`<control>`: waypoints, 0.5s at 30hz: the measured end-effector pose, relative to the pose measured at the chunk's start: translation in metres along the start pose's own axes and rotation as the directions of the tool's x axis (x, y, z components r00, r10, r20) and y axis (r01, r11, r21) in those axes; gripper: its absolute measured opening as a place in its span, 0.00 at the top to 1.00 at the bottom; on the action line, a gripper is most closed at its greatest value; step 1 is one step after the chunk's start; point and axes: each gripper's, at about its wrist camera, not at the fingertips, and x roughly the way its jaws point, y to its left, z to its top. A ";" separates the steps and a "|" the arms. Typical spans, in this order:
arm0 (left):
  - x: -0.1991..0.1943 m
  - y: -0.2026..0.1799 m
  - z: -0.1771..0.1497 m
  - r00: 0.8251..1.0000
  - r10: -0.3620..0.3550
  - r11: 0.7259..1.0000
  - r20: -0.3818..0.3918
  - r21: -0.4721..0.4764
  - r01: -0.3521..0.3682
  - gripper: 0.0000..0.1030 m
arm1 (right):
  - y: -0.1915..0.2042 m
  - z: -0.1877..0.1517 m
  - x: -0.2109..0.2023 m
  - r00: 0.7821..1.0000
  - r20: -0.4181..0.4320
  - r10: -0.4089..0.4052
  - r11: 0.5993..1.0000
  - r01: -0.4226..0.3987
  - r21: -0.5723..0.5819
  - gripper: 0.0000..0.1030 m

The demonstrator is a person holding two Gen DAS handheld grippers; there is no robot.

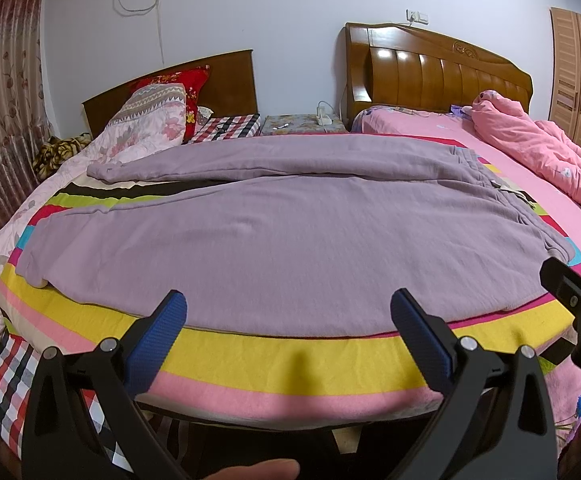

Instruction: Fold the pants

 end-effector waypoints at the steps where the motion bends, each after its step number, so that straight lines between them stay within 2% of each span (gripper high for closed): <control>1: 0.000 0.000 0.000 1.000 0.000 1.000 0.000 0.000 0.000 0.01 | -0.001 0.000 0.001 1.000 -0.002 0.001 1.000 -0.001 0.002 0.04; 15: 0.001 0.003 -0.005 1.000 -0.001 1.000 -0.004 -0.002 0.001 0.01 | -0.006 0.005 0.004 1.000 -0.022 0.008 1.000 -0.008 0.009 0.04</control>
